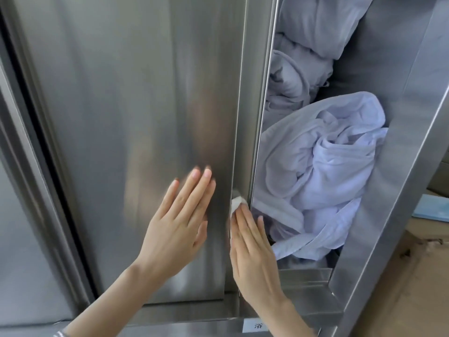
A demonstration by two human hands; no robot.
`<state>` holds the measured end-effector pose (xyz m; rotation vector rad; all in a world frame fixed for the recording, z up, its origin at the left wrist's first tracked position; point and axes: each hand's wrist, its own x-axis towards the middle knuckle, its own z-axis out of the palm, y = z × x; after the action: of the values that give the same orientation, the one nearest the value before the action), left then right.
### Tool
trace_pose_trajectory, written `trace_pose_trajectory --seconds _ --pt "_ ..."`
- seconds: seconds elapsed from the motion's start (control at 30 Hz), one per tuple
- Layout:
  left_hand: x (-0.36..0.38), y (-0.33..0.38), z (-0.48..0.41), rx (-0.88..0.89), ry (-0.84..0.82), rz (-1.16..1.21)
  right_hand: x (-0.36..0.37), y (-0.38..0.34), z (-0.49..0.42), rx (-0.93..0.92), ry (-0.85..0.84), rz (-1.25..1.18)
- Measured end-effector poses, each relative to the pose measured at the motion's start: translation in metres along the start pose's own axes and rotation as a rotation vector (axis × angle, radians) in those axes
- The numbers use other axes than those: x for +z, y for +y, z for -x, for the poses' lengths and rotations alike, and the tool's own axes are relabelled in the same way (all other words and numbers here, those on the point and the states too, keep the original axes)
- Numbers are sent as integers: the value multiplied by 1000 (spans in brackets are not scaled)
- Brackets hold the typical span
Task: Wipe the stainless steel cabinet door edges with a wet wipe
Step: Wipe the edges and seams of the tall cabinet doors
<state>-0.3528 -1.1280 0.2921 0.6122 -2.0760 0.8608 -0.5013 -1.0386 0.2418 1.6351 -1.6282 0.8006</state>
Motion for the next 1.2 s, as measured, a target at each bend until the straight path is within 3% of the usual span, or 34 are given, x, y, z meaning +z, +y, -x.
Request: trace_pose_trajectory --seconds 0.2,0.43,0.73,1.03,1.2 --pt "7 15 28 26 -133 -47 -7 4 -36 51 123 -74" --pt "5 16 35 50 -236 -122 41 -3 76 -12 -28 -40" --pt "8 22 34 18 -267 -170 41 6 60 -6 10 -106" --pt "9 23 34 15 -256 -169 62 -2 129 8 -173 -71" --pt "12 23 33 15 -239 -161 48 -8 122 134 -285 -134"
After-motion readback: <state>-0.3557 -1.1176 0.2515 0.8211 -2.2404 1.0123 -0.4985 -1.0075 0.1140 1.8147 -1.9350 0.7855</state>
